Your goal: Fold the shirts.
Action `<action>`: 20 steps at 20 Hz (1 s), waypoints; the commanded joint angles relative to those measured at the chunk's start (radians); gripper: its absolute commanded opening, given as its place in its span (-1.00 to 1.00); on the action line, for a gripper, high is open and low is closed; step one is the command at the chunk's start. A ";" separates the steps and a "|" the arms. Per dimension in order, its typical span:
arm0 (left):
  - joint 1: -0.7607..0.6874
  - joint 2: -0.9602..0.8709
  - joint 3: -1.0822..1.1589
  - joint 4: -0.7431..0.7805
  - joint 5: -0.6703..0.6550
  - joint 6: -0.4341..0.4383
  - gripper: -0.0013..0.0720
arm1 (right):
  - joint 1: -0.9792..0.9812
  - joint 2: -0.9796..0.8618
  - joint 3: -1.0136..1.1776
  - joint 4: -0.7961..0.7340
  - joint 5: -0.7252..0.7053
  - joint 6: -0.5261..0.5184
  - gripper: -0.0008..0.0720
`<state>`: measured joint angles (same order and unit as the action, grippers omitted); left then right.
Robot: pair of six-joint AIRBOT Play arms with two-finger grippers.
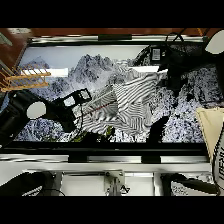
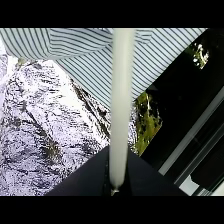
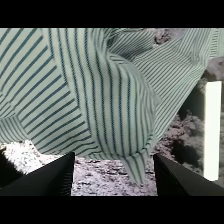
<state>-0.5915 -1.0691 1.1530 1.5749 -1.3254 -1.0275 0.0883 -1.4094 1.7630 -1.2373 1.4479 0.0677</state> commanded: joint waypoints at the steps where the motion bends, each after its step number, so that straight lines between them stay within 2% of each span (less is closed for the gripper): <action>1: 0.001 -0.002 0.001 0.007 0.018 0.003 -0.81 | 0.013 -0.001 0.001 0.001 -0.076 -0.013 0.71; 5: -0.003 0.005 0.006 0.005 0.050 0.007 -0.81 | 0.014 -0.024 0.001 0.077 -0.019 -0.014 0.71; 8: 0.005 0.005 0.028 0.004 0.067 0.022 -0.81 | 0.054 -0.066 0.001 0.018 0.081 0.016 0.66; 9: 0.005 0.005 0.031 0.003 0.069 0.022 -0.81 | 0.077 -0.071 0.001 -0.002 0.088 0.018 0.25; 10: 0.005 0.004 0.030 0.003 0.068 0.022 -0.81 | 0.097 -0.073 0.001 -0.014 0.076 0.017 0.01; 12: 0.012 0.000 0.030 0.004 0.091 0.027 -0.81 | 0.122 -0.071 0.001 -0.031 0.067 0.017 -0.73; 15: 0.078 -0.022 0.030 0.012 0.204 0.051 -0.78 | 0.120 -0.067 0.001 -0.037 0.078 0.056 -0.76; 16: 0.107 -0.031 0.031 0.021 0.232 0.051 -0.64 | 0.119 -0.062 0.001 -0.046 0.084 0.064 -0.76; 17: 0.135 -0.035 0.031 0.031 0.249 0.051 -0.19 | 0.118 -0.053 0.001 -0.050 0.087 0.063 -0.76; 18: 0.167 -0.034 0.031 0.034 0.263 0.051 0.42 | 0.113 -0.042 0.001 -0.050 0.086 0.064 -0.76; 19: 0.199 -0.032 0.042 0.035 0.264 0.051 0.82 | 0.110 -0.031 0.001 -0.055 0.086 0.075 -0.76; 20: 0.233 -0.031 0.069 0.046 0.265 0.047 0.92 | 0.104 -0.022 0.001 -0.057 0.086 0.096 -0.76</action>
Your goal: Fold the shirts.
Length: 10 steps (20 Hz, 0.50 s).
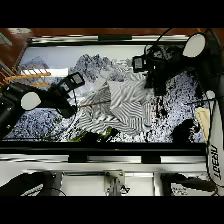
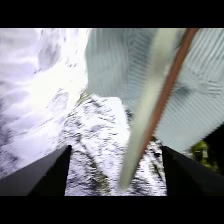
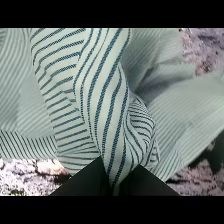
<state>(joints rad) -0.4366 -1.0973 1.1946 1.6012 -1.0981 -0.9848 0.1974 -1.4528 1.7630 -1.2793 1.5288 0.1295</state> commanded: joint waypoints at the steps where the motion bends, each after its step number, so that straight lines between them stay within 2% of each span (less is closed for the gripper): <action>1: 0.114 -0.003 0.070 0.031 0.044 0.004 0.92 | -0.015 0.031 0.001 -0.013 0.005 0.059 -0.77; 3: 0.197 -0.003 0.179 0.031 0.060 -0.001 0.92 | -0.028 0.048 0.001 -0.014 0.007 0.127 -0.77; 4: 0.242 -0.003 0.237 0.031 0.063 -0.038 0.92 | -0.028 0.058 0.001 -0.024 0.010 0.158 -0.77; 6: 0.348 0.000 0.345 0.031 0.050 -0.171 0.87 | -0.028 0.082 0.001 -0.025 0.013 0.243 -0.77; 8: 0.471 0.010 0.391 0.019 -0.008 -0.383 0.84 | -0.028 0.108 0.001 -0.026 0.018 0.333 -0.77; 9: 0.532 0.016 0.383 -0.032 -0.047 -0.457 0.48 | -0.028 0.122 0.001 -0.026 0.022 0.363 -0.77; 10: 0.592 0.019 0.356 -0.130 -0.085 -0.464 0.39 | -0.028 0.136 0.001 -0.026 0.026 0.386 -0.77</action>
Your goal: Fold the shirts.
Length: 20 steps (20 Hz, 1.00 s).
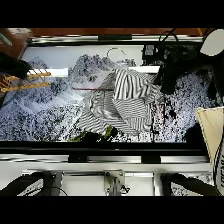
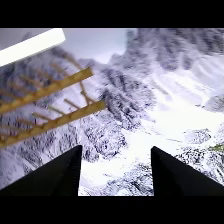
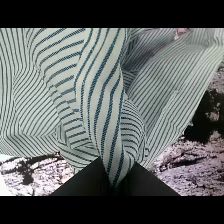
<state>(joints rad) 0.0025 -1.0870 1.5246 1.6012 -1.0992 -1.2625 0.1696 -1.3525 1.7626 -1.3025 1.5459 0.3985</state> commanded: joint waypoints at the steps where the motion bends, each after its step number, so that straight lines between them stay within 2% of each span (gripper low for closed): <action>1: 0.196 0.011 -0.021 -0.242 -0.110 -0.179 0.39 | 0.000 0.047 0.001 -0.003 0.011 0.128 -0.77; 4: 0.213 0.016 -0.288 -0.653 -0.116 -0.088 0.38 | 0.000 0.068 0.001 -0.010 0.012 0.156 -0.77; 5: 0.182 0.018 -0.402 -0.789 -0.069 -0.051 0.31 | 0.000 0.068 0.001 -0.010 0.014 0.167 -0.77; 7: 0.078 0.016 -0.599 -0.977 0.080 0.018 0.31 | 0.000 0.068 0.001 -0.009 0.021 0.171 -0.77; 9: -0.050 0.012 -0.720 -1.027 0.241 0.040 0.40 | 0.000 0.068 0.001 -0.009 0.023 0.188 -0.77; 10: -0.111 0.007 -0.742 -1.027 0.311 0.039 0.63 | 0.000 0.068 0.001 -0.010 0.023 0.197 -0.77; 11: -0.173 0.000 -0.746 -1.027 0.383 0.039 0.69 | 0.000 0.068 0.001 -0.010 0.022 0.205 -0.77; 14: -0.311 -0.038 -0.741 -1.115 0.566 0.037 0.67 | 0.000 0.068 0.001 -0.010 0.022 0.211 -0.77; 16: -0.348 -0.060 -0.741 -1.168 0.595 0.040 0.67 | 0.000 0.068 0.001 -0.017 0.023 0.211 -0.77; 20: -0.350 -0.058 -0.734 -1.169 0.600 0.040 0.67 | 0.000 0.068 0.001 -0.017 0.021 0.211 -0.77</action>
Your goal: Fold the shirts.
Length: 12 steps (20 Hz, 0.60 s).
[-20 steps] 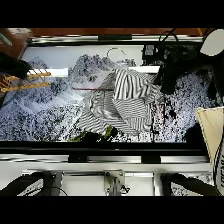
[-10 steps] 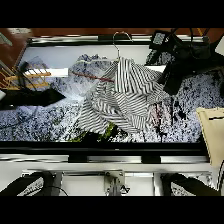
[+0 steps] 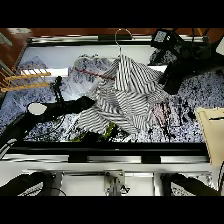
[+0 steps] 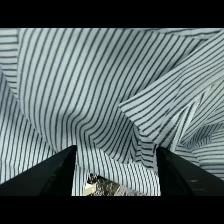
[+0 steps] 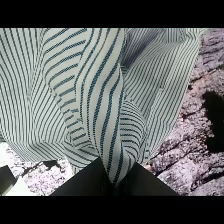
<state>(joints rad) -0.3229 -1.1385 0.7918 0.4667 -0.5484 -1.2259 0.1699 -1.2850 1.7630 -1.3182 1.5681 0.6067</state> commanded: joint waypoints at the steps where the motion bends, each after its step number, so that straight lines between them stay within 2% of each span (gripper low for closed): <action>1: -0.029 -0.006 -0.001 -0.050 0.052 0.003 0.67 | -0.001 0.001 0.001 -0.002 -0.002 0.002 -0.77; 3: -0.031 0.001 0.002 -0.067 0.045 0.011 0.67 | -0.001 0.001 0.001 -0.002 -0.001 0.003 -0.77; 5: -0.013 0.028 0.019 -0.066 0.034 0.068 0.49 | -0.001 0.001 0.001 -0.002 -0.001 0.010 -0.76; 7: 0.029 0.048 0.042 -0.064 -0.001 0.112 0.49 | 0.000 0.001 0.001 -0.002 0.000 0.011 -0.76; 12: 0.055 0.038 0.053 -0.064 -0.105 0.120 0.49 | 0.000 0.001 0.001 -0.002 -0.001 0.012 -0.77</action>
<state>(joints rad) -0.2787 -1.1027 0.8375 0.4049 -0.6029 -1.1267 0.1699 -1.2850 1.7630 -1.3201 1.5669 0.6167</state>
